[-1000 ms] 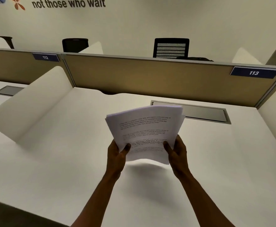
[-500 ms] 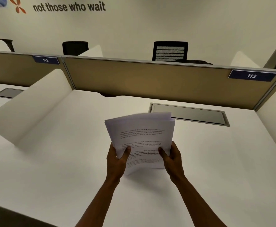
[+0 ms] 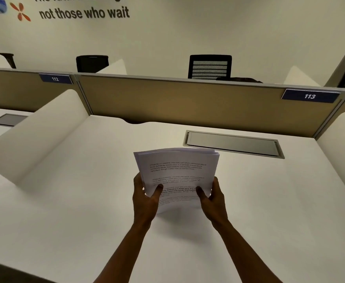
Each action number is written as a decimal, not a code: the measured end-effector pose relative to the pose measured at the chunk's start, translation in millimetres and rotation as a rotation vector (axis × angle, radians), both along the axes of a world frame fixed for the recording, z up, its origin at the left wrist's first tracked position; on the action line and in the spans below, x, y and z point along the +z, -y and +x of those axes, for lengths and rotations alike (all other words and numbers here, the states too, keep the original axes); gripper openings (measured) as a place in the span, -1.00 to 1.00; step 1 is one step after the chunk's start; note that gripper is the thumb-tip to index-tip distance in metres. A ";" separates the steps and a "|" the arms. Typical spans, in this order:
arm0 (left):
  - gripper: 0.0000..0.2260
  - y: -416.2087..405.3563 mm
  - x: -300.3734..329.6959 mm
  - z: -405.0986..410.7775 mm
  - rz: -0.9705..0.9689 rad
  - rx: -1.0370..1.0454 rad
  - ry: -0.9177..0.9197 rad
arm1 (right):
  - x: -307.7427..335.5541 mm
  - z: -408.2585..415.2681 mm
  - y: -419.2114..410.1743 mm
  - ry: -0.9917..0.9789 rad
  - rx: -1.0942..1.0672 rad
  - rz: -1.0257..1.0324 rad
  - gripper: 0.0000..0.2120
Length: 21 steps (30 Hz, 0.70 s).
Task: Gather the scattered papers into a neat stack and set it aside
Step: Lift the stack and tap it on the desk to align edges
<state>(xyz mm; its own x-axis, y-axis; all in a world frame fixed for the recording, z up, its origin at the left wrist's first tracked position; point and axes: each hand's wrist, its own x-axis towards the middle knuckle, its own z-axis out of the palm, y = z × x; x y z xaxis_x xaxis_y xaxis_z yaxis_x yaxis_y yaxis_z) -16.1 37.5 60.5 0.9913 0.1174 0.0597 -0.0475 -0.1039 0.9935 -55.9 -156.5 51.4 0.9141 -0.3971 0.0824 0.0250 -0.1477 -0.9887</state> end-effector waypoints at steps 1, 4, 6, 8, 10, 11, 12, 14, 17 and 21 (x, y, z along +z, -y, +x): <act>-0.51 0.6 -0.7 1.1 -0.006 -0.001 -0.005 | 0.1 0.9 -0.3 0.002 -0.008 -0.018 -0.60; -0.60 4.3 -3.2 5.3 -0.003 -0.022 -0.051 | -1.6 4.9 -1.3 -0.007 -0.008 -0.061 -0.73; -0.61 6.5 -4.4 5.9 0.011 -0.022 -0.058 | -3.1 6.8 -1.7 -0.014 -0.011 -0.085 -0.79; -0.63 6.7 -3.8 5.4 0.005 -0.007 -0.036 | -2.5 8.2 -2.1 -0.011 -0.024 -0.104 -0.83; -0.62 5.1 -4.0 4.6 0.017 0.001 -0.014 | -1.7 7.9 -2.3 0.007 -0.039 -0.106 -0.84; -0.62 4.5 -5.0 4.3 0.021 -0.002 -0.020 | -1.9 6.9 -2.2 0.012 -0.042 -0.097 -0.81; -0.59 4.3 -6.0 3.6 0.022 -0.010 -0.039 | -2.9 5.9 -2.0 0.005 -0.040 -0.089 -0.77; -0.55 3.3 -9.2 1.6 0.029 -0.036 -0.080 | -5.6 4.7 -1.5 -0.032 -0.028 -0.096 -0.72; -0.58 0.2 -11.8 1.6 0.055 -0.049 -0.072 | -7.0 6.7 1.8 -0.046 -0.019 -0.164 -0.76; -0.57 -3.7 -1.7 -2.0 0.103 0.010 -0.020 | 1.1 10.2 12.9 -0.014 0.010 -0.351 -0.87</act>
<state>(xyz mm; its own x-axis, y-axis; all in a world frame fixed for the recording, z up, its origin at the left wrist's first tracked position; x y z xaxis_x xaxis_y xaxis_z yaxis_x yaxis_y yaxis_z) -18.1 41.2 58.9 0.9912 0.1216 0.0519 -0.0259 -0.2063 0.9781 -45.7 -169.4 52.5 0.9199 -0.3377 0.1995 0.0146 -0.4789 -0.8777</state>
